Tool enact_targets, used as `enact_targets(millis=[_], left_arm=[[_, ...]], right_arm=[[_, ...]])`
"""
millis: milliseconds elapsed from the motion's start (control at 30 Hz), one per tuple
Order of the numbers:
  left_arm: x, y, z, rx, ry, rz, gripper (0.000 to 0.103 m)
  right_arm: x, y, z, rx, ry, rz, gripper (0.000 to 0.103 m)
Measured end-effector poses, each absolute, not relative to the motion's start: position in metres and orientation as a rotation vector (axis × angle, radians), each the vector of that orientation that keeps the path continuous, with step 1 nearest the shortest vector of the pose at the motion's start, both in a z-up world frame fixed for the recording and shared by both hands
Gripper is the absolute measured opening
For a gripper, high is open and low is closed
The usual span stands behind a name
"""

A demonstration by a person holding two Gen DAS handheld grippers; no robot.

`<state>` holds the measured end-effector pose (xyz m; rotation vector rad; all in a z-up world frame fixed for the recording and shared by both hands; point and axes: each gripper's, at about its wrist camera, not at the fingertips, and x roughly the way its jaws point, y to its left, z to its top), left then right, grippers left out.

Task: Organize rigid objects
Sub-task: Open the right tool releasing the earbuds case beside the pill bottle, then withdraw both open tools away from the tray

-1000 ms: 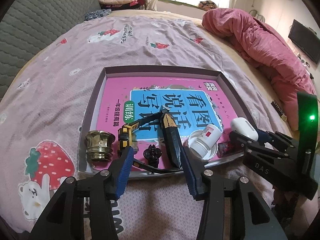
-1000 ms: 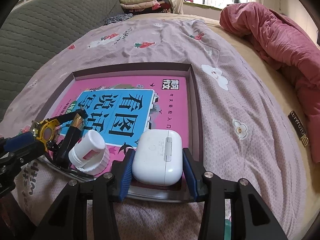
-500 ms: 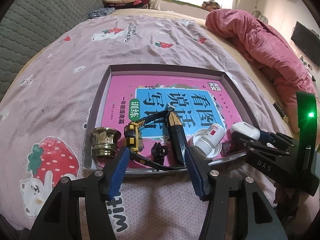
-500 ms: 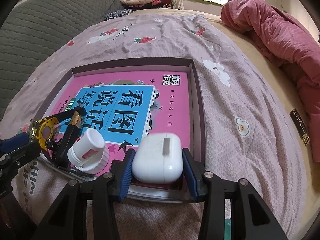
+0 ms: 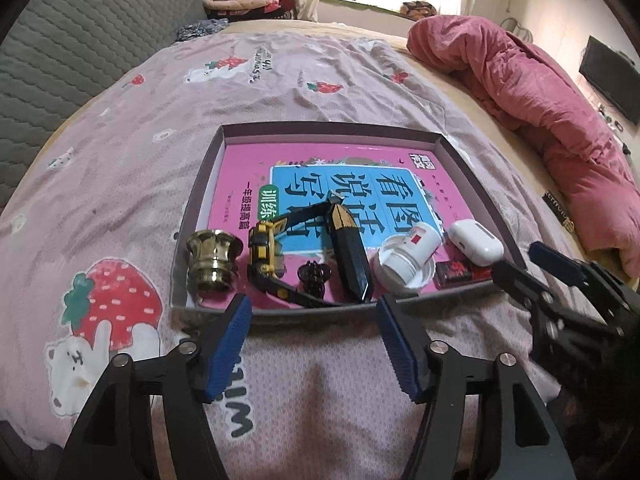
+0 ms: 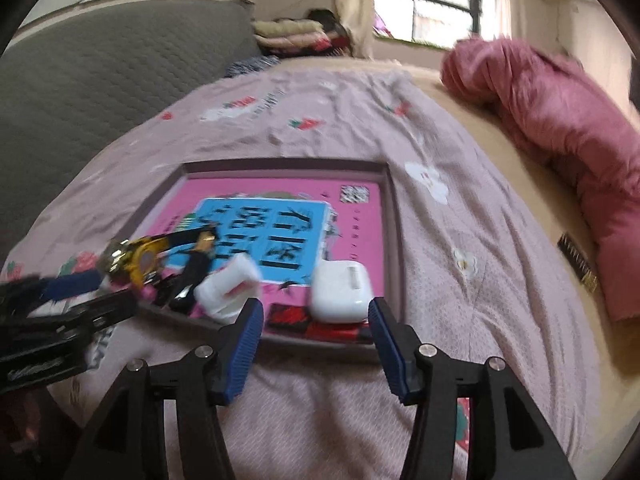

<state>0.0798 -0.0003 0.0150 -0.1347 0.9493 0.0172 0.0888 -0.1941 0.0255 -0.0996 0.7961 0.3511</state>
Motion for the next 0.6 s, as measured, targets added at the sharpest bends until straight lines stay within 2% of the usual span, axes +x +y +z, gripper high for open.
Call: enact_targets(millis=[100, 600], left_arm=[[0.074, -0.004, 0.016, -0.119, 0.944, 0.031, 0.074], [0.04, -0.013, 0.014, -0.103, 0.961, 0.069, 0.074]], right_arm=[[0.078, -0.191, 0.03, -0.083, 0.798, 0.346, 0.06], [0.05, -0.196, 0.016, -0.055, 0.861, 0.298, 0.06]])
